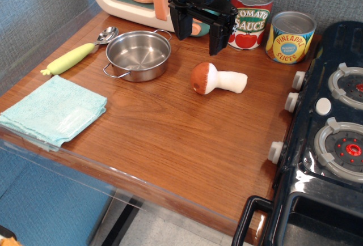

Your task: Move the blue towel to the front right corner of the table

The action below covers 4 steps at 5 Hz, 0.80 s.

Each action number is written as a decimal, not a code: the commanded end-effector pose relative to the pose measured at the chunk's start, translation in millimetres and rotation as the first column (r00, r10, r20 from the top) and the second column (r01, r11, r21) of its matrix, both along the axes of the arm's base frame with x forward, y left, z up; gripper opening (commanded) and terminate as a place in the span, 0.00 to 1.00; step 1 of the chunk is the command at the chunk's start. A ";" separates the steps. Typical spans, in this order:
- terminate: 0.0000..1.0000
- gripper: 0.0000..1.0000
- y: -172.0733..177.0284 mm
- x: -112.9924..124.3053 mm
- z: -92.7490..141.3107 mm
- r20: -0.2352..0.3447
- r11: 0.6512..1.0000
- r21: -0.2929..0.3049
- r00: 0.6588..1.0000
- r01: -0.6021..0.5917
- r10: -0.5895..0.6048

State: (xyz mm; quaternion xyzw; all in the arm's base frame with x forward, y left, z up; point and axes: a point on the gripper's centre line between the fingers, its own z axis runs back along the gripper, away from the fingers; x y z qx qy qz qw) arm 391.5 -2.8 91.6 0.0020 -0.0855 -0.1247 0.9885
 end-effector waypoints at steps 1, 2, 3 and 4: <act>0.00 1.00 0.0 0.0 0.0 0.000 1.000 0.000 1.000 0.000 0.000; 0.00 1.00 9.2 -28.2 11.4 0.080 1.000 -0.002 0.997 -0.021 0.021; 0.00 1.00 30.0 -71.2 19.8 0.148 0.997 0.017 0.986 -0.075 0.072; 0.00 1.00 72.8 -122.4 4.7 0.172 0.991 -0.026 0.976 -0.134 0.137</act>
